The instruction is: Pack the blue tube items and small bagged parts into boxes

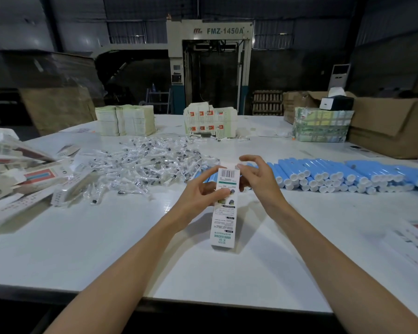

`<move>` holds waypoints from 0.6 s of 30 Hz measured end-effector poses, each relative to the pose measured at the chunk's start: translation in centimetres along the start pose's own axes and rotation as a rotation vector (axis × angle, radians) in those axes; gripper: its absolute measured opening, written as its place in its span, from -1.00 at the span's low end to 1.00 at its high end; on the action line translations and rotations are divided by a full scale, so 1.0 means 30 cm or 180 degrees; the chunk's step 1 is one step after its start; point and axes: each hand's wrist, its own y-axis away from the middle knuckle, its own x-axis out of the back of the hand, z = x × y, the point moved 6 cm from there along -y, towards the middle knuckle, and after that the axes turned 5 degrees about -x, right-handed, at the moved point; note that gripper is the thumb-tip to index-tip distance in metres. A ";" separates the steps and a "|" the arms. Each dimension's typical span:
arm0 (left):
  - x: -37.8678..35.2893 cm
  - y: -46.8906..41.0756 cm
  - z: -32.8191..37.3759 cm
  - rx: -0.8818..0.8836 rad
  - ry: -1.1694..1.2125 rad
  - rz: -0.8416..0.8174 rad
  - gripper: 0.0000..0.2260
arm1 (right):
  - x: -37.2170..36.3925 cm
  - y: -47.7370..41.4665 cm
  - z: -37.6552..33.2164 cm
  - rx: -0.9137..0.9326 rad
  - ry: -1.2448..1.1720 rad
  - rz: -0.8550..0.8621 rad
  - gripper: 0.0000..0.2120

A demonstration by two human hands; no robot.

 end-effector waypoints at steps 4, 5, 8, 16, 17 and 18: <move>-0.009 0.003 0.002 0.0007 0.0025 -0.0115 -0.44 | 0.016 -0.012 -0.002 -0.0052 0.0035 -0.0091 -0.87; -0.010 0.004 0.002 0.0010 0.0020 -0.0130 -0.44 | 0.015 -0.010 -0.009 0.0005 0.0097 -0.0126 -0.90; -0.012 0.005 0.002 0.0034 -0.0006 -0.0140 -0.47 | 0.014 0.004 -0.040 0.0301 0.0417 -0.0147 -0.92; -0.011 0.011 0.007 0.0048 -0.0018 -0.0045 -0.45 | -0.002 0.018 -0.075 0.0347 0.0525 -0.0202 -0.86; -0.010 0.011 0.008 0.0050 -0.0039 -0.0023 -0.45 | -0.008 0.018 -0.073 0.0262 0.0394 -0.0228 -0.83; -0.010 0.010 0.009 0.0052 -0.0064 -0.0013 -0.44 | -0.013 0.019 -0.072 0.0185 0.0263 -0.0229 -0.80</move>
